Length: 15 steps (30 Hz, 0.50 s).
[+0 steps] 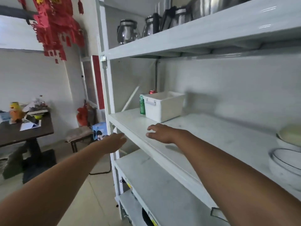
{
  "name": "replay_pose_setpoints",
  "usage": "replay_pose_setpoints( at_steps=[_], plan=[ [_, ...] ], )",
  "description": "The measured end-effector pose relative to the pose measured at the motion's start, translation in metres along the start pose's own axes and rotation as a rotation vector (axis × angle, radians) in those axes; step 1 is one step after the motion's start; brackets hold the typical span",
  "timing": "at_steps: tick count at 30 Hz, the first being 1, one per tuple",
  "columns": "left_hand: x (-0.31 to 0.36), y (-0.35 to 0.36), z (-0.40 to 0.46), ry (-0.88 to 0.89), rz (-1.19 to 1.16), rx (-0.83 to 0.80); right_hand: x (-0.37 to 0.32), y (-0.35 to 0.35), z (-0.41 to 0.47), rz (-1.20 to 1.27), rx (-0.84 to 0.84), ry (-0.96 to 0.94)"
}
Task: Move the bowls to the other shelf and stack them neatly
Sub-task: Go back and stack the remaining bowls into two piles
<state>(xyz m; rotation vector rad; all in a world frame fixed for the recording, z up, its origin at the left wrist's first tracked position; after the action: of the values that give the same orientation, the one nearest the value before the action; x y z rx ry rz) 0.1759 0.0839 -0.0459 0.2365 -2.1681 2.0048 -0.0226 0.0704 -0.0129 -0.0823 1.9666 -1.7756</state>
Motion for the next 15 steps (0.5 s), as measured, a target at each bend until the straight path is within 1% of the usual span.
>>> replay_pose_setpoints(
  at_steps=[2,4,6,8,11,15],
  plan=[
    [0.037,0.002,0.031,0.094,0.015,-0.003,0.034,-0.019,-0.010,0.009,0.035,0.118],
    [0.076,0.000,0.046,0.195,0.092,0.004,0.067,-0.035,-0.028,0.004,0.068,0.232],
    [0.115,-0.004,0.059,0.272,0.038,0.032,0.099,-0.050,-0.049,-0.005,0.111,0.355],
    [0.151,0.004,0.066,0.341,0.008,-0.040,0.128,-0.062,-0.076,-0.038,0.164,0.492],
    [0.205,0.019,0.079,0.462,-0.133,-0.148,0.158,-0.077,-0.122,-0.082,0.241,0.631],
    [0.268,0.037,0.068,0.610,-0.122,-0.193,0.185,-0.089,-0.181,-0.113,0.305,0.779]
  ],
)
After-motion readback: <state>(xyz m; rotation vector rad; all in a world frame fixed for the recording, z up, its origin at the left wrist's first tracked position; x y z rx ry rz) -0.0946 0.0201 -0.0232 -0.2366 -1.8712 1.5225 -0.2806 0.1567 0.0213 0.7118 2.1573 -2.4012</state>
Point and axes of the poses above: each hand's wrist, its own z-axis towards the middle knuckle, its own y-axis out of the palm, x = y × z, the point moved 8 cm from there along z, towards the middle knuckle, and after that the axes turned 1 degree about -z, right-handed, at the moved point
